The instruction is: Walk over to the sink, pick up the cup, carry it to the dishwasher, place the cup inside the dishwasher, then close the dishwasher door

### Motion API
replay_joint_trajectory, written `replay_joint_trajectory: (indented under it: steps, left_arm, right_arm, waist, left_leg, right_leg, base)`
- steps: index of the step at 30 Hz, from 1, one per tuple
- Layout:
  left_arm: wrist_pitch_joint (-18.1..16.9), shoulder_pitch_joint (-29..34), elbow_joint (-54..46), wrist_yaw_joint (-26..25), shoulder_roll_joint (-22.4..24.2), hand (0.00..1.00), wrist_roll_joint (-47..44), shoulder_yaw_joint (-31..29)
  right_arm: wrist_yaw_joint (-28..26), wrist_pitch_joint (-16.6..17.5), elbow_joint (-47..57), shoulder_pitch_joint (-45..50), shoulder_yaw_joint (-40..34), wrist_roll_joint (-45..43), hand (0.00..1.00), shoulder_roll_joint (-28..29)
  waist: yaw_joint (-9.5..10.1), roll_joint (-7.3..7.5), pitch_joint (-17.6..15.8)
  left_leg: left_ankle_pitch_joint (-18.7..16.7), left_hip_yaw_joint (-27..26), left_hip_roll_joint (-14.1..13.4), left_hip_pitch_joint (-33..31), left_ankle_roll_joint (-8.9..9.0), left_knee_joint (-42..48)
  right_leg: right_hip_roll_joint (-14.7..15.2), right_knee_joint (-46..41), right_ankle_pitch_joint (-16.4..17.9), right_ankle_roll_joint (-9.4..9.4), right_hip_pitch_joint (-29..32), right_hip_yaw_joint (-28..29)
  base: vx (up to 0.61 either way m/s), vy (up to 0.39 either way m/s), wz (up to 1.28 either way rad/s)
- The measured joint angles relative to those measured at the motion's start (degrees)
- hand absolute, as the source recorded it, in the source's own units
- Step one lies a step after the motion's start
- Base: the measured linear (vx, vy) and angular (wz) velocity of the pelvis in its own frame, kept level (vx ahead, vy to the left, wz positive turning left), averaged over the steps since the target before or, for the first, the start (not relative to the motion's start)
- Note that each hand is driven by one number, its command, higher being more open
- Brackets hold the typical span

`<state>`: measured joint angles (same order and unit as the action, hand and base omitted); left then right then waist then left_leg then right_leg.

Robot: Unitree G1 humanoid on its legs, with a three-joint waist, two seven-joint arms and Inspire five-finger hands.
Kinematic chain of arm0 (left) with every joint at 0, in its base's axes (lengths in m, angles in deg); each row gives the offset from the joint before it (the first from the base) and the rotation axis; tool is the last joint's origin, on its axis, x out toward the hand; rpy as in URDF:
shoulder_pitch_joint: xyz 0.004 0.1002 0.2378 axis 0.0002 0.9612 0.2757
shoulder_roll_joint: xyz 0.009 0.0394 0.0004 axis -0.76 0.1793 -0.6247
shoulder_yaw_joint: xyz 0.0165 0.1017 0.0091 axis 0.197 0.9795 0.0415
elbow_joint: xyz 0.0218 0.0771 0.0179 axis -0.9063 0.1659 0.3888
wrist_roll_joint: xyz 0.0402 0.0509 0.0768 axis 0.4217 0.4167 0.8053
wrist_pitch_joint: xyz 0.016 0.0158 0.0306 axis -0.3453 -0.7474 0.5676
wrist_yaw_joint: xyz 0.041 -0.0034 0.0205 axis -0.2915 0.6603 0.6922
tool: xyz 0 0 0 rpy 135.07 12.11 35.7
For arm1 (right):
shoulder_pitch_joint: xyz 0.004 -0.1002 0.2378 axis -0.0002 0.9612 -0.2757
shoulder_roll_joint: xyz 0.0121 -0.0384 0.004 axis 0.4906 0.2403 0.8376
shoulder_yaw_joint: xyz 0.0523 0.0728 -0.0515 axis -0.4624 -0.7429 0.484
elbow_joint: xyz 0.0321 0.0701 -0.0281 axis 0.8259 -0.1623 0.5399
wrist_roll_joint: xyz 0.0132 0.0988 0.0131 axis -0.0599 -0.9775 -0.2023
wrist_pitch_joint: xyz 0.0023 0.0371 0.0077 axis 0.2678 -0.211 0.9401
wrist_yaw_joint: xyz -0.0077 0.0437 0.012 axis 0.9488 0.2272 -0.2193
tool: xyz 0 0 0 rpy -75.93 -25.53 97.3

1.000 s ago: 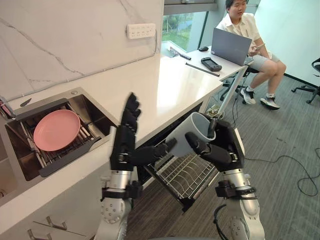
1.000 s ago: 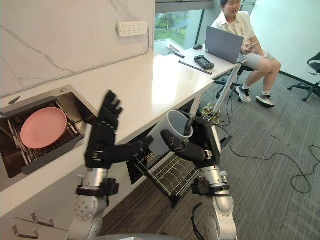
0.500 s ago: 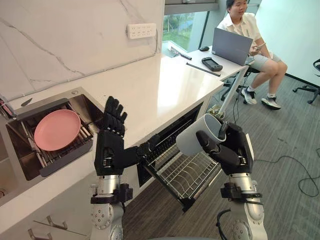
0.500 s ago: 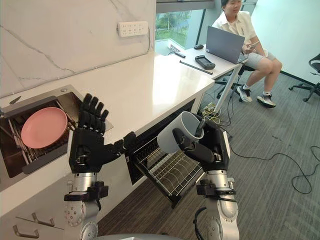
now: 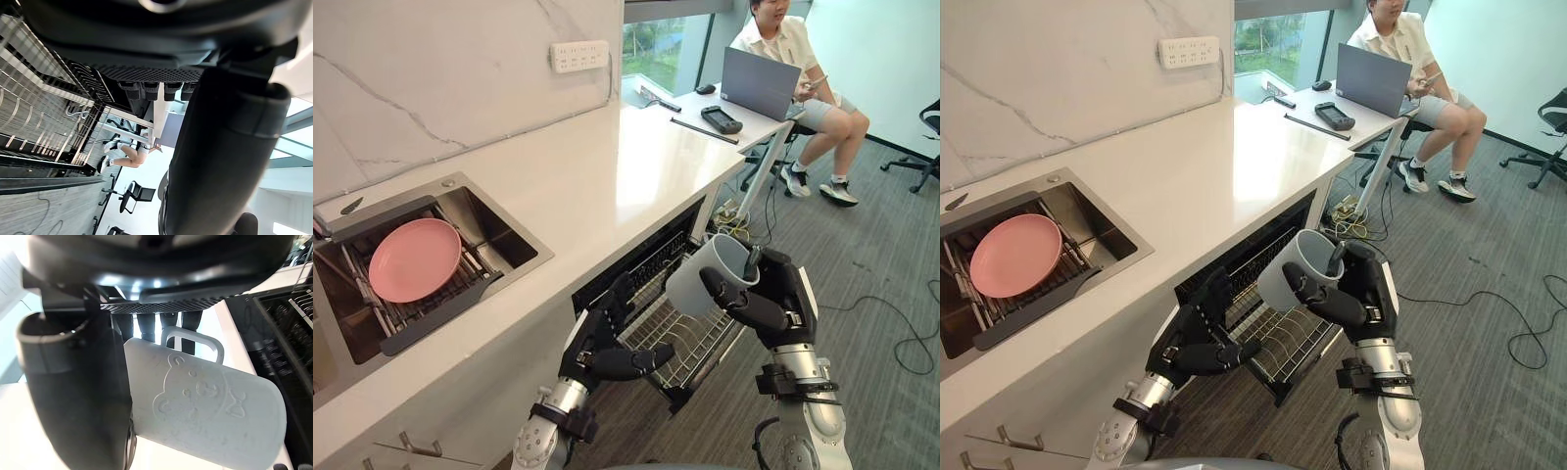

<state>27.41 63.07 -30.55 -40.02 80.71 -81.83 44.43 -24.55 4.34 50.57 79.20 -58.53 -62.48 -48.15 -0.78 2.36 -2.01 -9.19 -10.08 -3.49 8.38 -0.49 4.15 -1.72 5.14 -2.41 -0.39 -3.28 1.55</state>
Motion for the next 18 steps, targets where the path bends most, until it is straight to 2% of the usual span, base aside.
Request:
replay_joint_trajectory:
  steps: [8,13,18]
  left_arm:
    - [1.37,0.22,10.54,-3.20,-0.67,1.00,7.08,-1.76]
    - [1.90,-0.12,24.17,-4.52,-1.71,1.00,7.83,-5.01]
    - [2.31,0.15,32.65,-7.67,-1.95,1.00,9.45,-8.50]
  right_arm:
    - [-0.70,-1.01,-3.20,0.12,-0.71,2.43,0.00,-1.68]
    - [-0.94,-2.02,-11.46,-1.23,-0.72,5.75,0.00,-3.41]
    - [-1.28,-3.75,-16.64,-2.08,-0.71,9.30,0.00,-4.14]
  waist:
    - [0.01,-0.27,0.25]
    - [0.00,-0.61,0.14]
    - [0.08,-1.29,-0.37]
  left_leg:
    - [0.00,0.01,-0.13,0.00,0.00,0.00]
    - [-0.24,0.13,-0.48,0.02,0.43,0.01]
    - [-0.35,0.88,-0.49,0.26,0.62,0.11]
  right_leg:
    - [0.29,0.00,0.09,-0.15,-0.01,-1.99]
    - [0.30,0.00,-0.18,0.33,-0.20,-2.57]
    - [0.65,0.01,0.03,0.63,-0.86,-4.50]
  base:
    - [0.00,0.000,0.00]
    - [0.00,-0.001,0.01]
    - [-0.01,0.001,0.09]
